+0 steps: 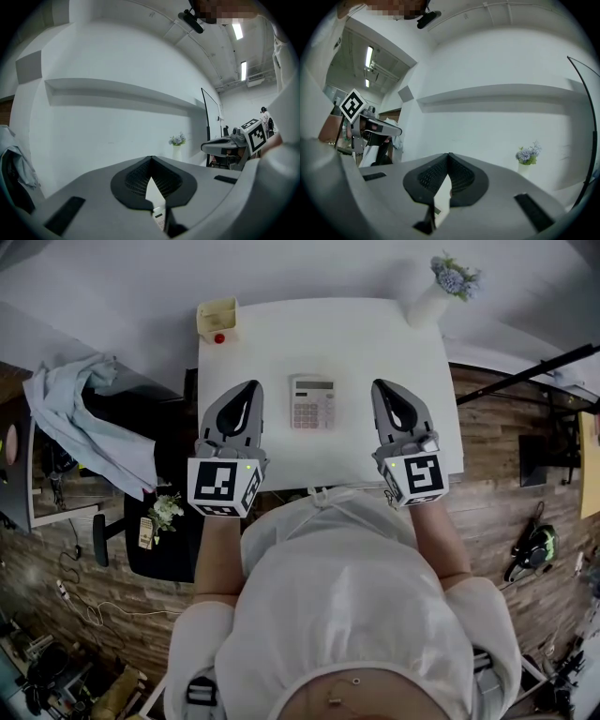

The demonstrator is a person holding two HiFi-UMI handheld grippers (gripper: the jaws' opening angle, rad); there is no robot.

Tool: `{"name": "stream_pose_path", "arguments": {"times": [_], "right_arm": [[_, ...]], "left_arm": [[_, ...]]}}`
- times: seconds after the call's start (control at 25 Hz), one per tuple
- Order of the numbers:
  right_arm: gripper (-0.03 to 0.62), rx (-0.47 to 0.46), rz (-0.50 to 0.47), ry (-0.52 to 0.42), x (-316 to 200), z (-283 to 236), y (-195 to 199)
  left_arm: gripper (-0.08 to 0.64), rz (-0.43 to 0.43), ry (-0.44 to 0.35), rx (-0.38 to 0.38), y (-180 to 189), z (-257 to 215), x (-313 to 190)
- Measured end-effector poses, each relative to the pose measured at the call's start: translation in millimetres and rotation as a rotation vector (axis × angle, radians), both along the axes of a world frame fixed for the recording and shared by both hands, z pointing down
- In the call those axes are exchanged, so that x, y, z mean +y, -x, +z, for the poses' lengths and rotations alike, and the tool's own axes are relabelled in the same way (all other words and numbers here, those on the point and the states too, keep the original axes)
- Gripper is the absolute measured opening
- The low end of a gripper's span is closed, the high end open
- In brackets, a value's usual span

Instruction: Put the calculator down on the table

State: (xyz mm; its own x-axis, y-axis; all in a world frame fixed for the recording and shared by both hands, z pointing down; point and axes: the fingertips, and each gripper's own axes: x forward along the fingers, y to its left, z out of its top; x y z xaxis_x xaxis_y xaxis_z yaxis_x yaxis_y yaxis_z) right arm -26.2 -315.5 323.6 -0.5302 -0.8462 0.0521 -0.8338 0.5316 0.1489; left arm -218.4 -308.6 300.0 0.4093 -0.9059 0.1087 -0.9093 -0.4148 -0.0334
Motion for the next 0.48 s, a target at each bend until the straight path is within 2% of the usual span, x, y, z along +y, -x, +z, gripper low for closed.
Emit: {"name": "stream_pose_path", "arguments": {"times": [0.24,0.48], "right_arm": [[0.002,0.002,0.008,0.019,-4.2,7.3,-1.4],[0.002,-0.009,-0.006,0.003,-1.1,2.5,-1.2]], "left_arm": [[0.017,-0.01,0.013,0.001,0.2,5.7,-1.4],[0.017,0.014,-0.012,0.046,-5.5,-0.5,1.9]]}}
